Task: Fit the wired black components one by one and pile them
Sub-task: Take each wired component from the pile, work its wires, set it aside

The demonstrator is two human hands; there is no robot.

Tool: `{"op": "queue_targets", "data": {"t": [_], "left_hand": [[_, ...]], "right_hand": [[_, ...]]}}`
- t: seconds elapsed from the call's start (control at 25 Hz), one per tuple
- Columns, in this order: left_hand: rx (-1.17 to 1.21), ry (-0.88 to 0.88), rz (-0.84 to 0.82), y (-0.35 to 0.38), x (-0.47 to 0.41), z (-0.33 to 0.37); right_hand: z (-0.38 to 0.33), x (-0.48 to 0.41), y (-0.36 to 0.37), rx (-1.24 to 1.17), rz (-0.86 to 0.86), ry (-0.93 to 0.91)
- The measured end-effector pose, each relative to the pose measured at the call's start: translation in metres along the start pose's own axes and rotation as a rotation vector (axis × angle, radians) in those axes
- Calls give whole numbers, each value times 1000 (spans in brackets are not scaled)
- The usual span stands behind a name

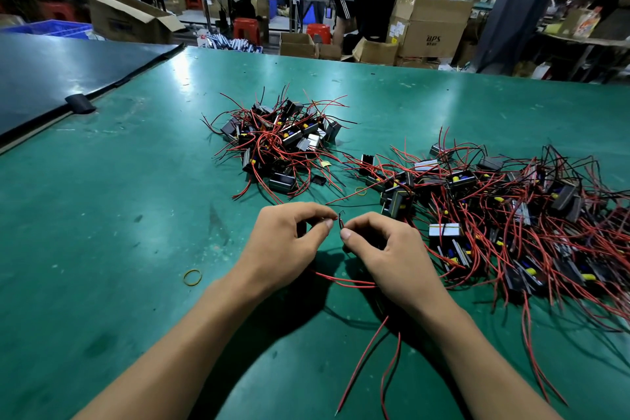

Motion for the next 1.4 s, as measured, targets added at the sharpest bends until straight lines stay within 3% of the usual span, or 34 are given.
{"op": "queue_targets", "data": {"t": [0.4, 0.56, 0.76, 1.08, 1.28, 1.4], "left_hand": [[31, -13, 18, 2, -1, 0], [-84, 91, 13, 2, 0, 0], [-244, 203, -32, 1, 1, -1], [-318, 273, -47, 5, 2, 4], [-229, 222, -69, 1, -1, -2], [-236, 230, -99, 0, -2, -2]], "right_hand": [[-5, 1, 1, -27, -34, 38], [-7, 1, -3, -76, 9, -8], [-14, 2, -2, 129, 82, -167], [-3, -4, -3, 3, 23, 126], [-9, 0, -12, 79, -47, -211], [-6, -2, -15, 102, -63, -270]]}}
Point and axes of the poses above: each hand's wrist, its own x-axis away from the middle knuckle, its own y-axis out of the palm, z = x × y, the point moved 2 cm from there along -x, towards the middle knuckle, and after that the axes turned 6 degrees about -z, right-handed, at the moved point
